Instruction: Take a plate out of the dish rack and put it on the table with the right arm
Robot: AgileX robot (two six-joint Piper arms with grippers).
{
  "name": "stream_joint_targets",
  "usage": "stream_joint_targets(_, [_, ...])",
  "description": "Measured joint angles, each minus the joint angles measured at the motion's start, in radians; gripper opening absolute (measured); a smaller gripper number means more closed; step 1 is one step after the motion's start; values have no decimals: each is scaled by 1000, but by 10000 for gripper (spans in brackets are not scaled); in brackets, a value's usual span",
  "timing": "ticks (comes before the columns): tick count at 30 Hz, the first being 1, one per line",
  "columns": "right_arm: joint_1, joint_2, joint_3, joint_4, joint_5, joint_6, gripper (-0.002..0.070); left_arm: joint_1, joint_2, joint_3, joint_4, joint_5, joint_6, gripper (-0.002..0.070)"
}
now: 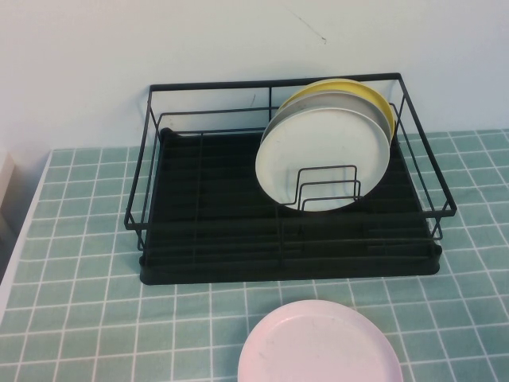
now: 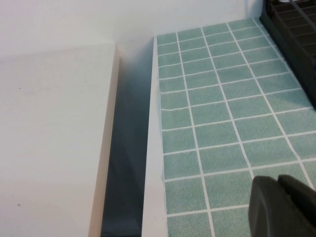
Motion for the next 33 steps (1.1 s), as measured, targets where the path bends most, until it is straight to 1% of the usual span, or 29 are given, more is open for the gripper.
stream_joint_targets(3, [0, 0, 0, 10, -7, -166, -1, 0, 0, 0, -16, 0, 0, -3])
stream_joint_targets(8, [0, 0, 0, 16, -23, -395, -1, 0, 0, 0, -127, 0, 0, -3])
stream_joint_targets(10, [0, 0, 0, 19, -23, -484, -1, 0, 0, 0, -152, 0, 0, -3])
stream_joint_targets(14, [0, 7, -8, 20, 24, -652, -1, 0, 0, 0, -162, 0, 0, -3])
stream_joint_targets(16, [0, 61, -59, 13, 60, -761, -1, 0, 0, 0, -162, 0, 0, -3])
stream_joint_targets(19, [0, 217, -191, 9, 97, -936, -1, 0, 0, 0, -162, 0, 0, -3])
stream_joint_targets(22, [0, 439, -356, 6, 162, -1098, -1, 0, 0, 0, -149, 0, 0, -3])
stream_joint_targets(23, [0, 542, -418, 4, 198, -1153, -1, 0, 0, 0, -136, 0, 0, -3])
stream_joint_targets(25, [0, 680, -542, 0, 284, -1266, -1, 0, 0, 0, -112, 0, 0, -3])
stream_joint_targets(28, [0, 914, -728, -13, 473, -1412, -1, 0, 0, 0, -98, -2, 0, -3])
stream_joint_targets(30, [10, 1054, -833, -47, 561, -1450, -1, 0, 0, 0, -94, -2, 0, -3])
stream_joint_targets(33, [60, 1221, -992, -161, 629, -1440, -1, 0, 0, 0, -92, -2, 0, -3])
